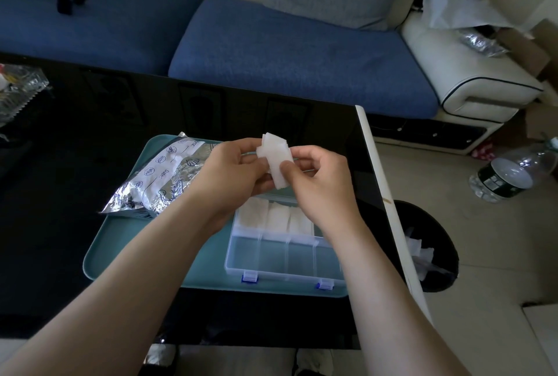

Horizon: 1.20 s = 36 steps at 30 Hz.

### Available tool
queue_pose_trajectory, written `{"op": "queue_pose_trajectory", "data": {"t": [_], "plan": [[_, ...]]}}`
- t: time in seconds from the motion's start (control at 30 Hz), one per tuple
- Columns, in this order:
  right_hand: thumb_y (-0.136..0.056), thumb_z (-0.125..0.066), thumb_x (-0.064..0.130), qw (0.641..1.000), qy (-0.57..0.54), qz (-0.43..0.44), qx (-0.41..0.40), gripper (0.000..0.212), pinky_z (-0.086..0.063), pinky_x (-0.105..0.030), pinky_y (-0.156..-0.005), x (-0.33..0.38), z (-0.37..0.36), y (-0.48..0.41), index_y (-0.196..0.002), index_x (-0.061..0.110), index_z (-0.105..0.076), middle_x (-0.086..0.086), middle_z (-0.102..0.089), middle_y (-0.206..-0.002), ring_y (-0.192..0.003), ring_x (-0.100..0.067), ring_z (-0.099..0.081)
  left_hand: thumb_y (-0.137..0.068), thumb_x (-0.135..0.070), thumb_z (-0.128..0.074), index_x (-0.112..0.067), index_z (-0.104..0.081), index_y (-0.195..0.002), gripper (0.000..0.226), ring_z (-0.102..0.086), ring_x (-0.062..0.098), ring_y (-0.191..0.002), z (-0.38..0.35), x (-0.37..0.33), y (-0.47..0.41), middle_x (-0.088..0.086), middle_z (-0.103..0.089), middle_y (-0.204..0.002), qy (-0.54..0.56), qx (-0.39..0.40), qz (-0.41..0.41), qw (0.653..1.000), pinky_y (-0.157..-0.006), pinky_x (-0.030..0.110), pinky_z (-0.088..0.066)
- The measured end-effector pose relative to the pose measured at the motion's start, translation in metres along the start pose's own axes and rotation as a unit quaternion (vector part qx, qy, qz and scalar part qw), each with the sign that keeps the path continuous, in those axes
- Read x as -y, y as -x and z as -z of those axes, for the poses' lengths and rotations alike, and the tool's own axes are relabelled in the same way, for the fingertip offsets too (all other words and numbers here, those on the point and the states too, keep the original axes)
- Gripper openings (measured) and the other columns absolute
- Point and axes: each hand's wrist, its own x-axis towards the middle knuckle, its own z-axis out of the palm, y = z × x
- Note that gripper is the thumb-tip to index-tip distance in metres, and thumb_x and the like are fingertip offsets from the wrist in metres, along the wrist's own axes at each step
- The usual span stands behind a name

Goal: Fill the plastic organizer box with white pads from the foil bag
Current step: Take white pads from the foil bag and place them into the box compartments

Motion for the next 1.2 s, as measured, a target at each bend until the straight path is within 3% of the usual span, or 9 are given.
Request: {"op": "queue_pose_trajectory", "data": {"t": [0.07, 0.23, 0.47, 0.67, 0.77, 0.87, 1.0, 1.1, 1.2], "plan": [[-0.098, -0.070, 0.019, 0.998, -0.041, -0.045, -0.006, 0.019, -0.054, -0.013, -0.065, 0.001, 0.002, -0.001, -0.111, 0.030, -0.075, 0.012, -0.075, -0.096, -0.087, 0.002, -0.071, -0.105, 0.007, -0.049, -0.012, -0.069, -0.120, 0.031, -0.077, 0.032, -0.103, 0.000, 0.001, -0.002, 0.012, -0.080, -0.103, 0.005, -0.023, 0.006, 1.000, -0.086, 0.033, -0.064], [-0.092, -0.068, 0.012, 0.976, -0.165, -0.137, -0.024, 0.016, -0.050, -0.029, -0.074, 0.010, 0.011, -0.003, -0.098, 0.025, -0.075, 0.002, -0.074, -0.100, -0.097, -0.016, -0.067, -0.103, 0.008, -0.050, -0.012, -0.066, -0.128, 0.036, -0.077, 0.029, -0.103, 0.001, 0.000, -0.002, 0.017, -0.075, -0.112, -0.005, -0.032, 0.017, 0.999, -0.091, 0.037, -0.064], [-0.090, -0.079, 0.012, 0.989, -0.124, -0.073, 0.012, 0.020, -0.052, -0.009, -0.061, 0.007, 0.008, -0.001, -0.105, 0.026, -0.079, 0.010, -0.080, -0.089, -0.082, 0.000, -0.074, -0.111, -0.008, -0.041, -0.012, -0.070, -0.124, 0.031, -0.078, 0.028, -0.100, -0.004, -0.004, 0.001, 0.017, -0.077, -0.114, 0.025, -0.001, 0.033, 0.999, -0.093, 0.043, -0.063], [-0.093, -0.080, 0.026, 0.997, -0.072, -0.008, -0.005, 0.021, -0.062, -0.026, -0.074, 0.005, 0.003, 0.002, -0.114, 0.028, -0.077, 0.005, -0.080, -0.092, -0.086, -0.010, -0.078, -0.108, -0.010, -0.056, -0.012, -0.069, -0.123, 0.020, -0.079, 0.025, -0.094, -0.001, 0.000, 0.002, 0.017, -0.078, -0.108, -0.015, 0.008, -0.005, 1.000, -0.083, 0.035, -0.064], [-0.097, -0.071, 0.037, 0.997, -0.057, -0.045, -0.029, 0.031, -0.057, -0.023, -0.078, 0.003, 0.001, 0.000, -0.128, 0.037, -0.066, 0.010, -0.074, -0.107, -0.096, -0.008, -0.074, -0.108, -0.007, -0.054, -0.010, -0.067, -0.124, 0.021, -0.079, 0.031, -0.098, 0.001, 0.001, -0.001, 0.020, -0.076, -0.114, 0.004, -0.005, -0.003, 1.000, -0.083, 0.037, -0.064], [-0.101, -0.067, 0.033, 0.997, -0.055, -0.059, 0.002, 0.020, -0.053, -0.024, -0.085, 0.006, 0.002, 0.001, -0.119, 0.034, -0.075, 0.018, -0.073, -0.104, -0.100, 0.000, -0.067, -0.108, -0.009, -0.054, -0.013, -0.067, -0.125, 0.022, -0.078, 0.031, -0.101, 0.002, 0.001, -0.003, 0.019, -0.075, -0.116, 0.000, -0.010, 0.003, 1.000, -0.084, 0.040, -0.063], [-0.099, -0.071, 0.032, 0.996, -0.066, -0.057, 0.028, 0.010, -0.052, -0.023, -0.078, 0.008, 0.004, 0.003, -0.103, 0.033, -0.080, 0.018, -0.076, -0.091, -0.093, -0.003, -0.070, -0.107, -0.020, -0.059, -0.019, -0.072, -0.121, 0.018, -0.077, 0.031, -0.105, 0.004, 0.004, -0.005, 0.012, -0.078, -0.111, -0.020, -0.023, -0.006, 1.000, -0.084, 0.040, -0.063], [-0.102, -0.069, 0.022, 0.992, -0.102, -0.061, 0.036, 0.014, -0.059, -0.025, -0.071, 0.010, 0.006, 0.004, -0.108, 0.029, -0.079, 0.013, -0.080, -0.092, -0.085, -0.009, -0.077, -0.106, -0.023, -0.062, -0.019, -0.077, -0.113, 0.017, -0.074, 0.034, -0.110, 0.005, 0.006, -0.006, 0.010, -0.078, -0.110, -0.011, -0.040, -0.018, 0.999, -0.098, 0.047, -0.060], [-0.105, -0.065, 0.015, 0.990, -0.130, -0.059, 0.001, 0.021, -0.060, -0.024, -0.065, 0.010, 0.005, 0.004, -0.113, 0.029, -0.078, 0.007, -0.080, -0.097, -0.081, -0.013, -0.078, -0.106, -0.020, -0.062, -0.014, -0.078, -0.108, 0.018, -0.074, 0.033, -0.111, 0.007, 0.006, -0.008, 0.012, -0.078, -0.110, 0.011, -0.071, -0.009, 0.997, -0.092, 0.045, -0.061]]}}
